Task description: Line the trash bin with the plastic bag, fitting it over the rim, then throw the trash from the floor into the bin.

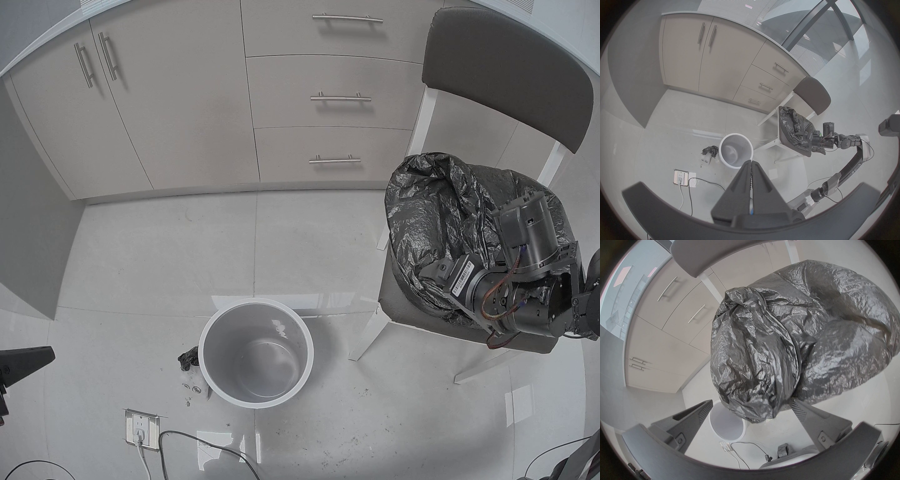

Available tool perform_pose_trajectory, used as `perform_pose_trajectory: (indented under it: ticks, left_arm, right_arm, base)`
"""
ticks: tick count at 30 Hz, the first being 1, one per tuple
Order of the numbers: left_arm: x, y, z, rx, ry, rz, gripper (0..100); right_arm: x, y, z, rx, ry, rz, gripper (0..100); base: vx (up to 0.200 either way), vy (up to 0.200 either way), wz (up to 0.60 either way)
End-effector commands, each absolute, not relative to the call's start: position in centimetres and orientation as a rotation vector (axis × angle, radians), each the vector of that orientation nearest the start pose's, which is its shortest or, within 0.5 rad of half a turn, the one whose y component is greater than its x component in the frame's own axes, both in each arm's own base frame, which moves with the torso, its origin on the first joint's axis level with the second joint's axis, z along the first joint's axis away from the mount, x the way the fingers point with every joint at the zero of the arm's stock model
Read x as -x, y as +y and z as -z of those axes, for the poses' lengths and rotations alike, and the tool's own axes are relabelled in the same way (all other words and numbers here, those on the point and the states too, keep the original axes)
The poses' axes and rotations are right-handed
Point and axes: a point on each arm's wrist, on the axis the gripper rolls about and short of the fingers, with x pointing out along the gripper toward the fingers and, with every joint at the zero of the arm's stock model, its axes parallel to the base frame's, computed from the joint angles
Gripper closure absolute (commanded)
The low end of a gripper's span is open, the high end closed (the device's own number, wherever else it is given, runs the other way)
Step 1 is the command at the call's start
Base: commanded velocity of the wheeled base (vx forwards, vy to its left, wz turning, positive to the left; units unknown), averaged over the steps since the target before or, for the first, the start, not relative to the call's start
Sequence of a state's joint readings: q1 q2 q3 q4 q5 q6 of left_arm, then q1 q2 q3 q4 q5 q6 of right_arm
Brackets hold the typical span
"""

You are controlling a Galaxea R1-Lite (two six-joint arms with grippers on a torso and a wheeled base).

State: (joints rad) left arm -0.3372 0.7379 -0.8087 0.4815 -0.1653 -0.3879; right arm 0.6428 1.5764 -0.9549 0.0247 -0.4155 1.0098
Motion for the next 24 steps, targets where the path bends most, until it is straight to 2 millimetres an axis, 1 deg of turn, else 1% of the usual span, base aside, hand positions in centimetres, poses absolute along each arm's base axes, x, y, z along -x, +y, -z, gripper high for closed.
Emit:
perform_pose_trajectory:
  ticks: [1, 5, 7, 10, 19, 20, 24]
  left_arm:
    - [-4.1, -1.8, -24.5, 0.337, 0.524, 0.404, 100]
    - [-4.2, -1.9, -24.5, 0.336, 0.527, 0.405, 100]
    - [-4.4, -1.9, -24.4, 0.336, 0.532, 0.405, 100]
    - [-4.5, -2.0, -24.4, 0.336, 0.537, 0.404, 100]
    - [-4.8, -2.1, -24.0, 0.336, 0.529, 0.414, 100]
    - [-4.8, -2.1, -23.9, 0.337, 0.526, 0.414, 100]
    - [-5.0, -2.2, -23.9, 0.336, 0.530, 0.415, 100]
  right_arm:
    - [-22.6, 15.3, -19.9, -0.652, 0.597, 0.091, 0]
    - [-23.2, 14.6, -19.7, -0.651, 0.594, 0.126, 0]
    - [-24.0, 13.6, -19.2, -0.657, 0.593, 0.175, 0]
    - [-24.4, 13.1, -18.9, -0.658, 0.593, 0.200, 0]
    - [-24.9, 13.2, -18.6, -0.652, 0.598, 0.208, 0]
    - [-24.8, 13.3, -18.6, -0.653, 0.599, 0.206, 100]
    - [-24.9, 13.4, -18.6, -0.652, 0.600, 0.204, 100]
  base:
    - [0.000, 0.000, 0.00]
    - [0.000, 0.000, 0.00]
    - [0.000, 0.000, 0.00]
    - [0.000, 0.000, 0.00]
    - [0.000, 0.000, 0.00]
    - [0.000, 0.000, 0.00]
    - [0.000, 0.000, 0.00]
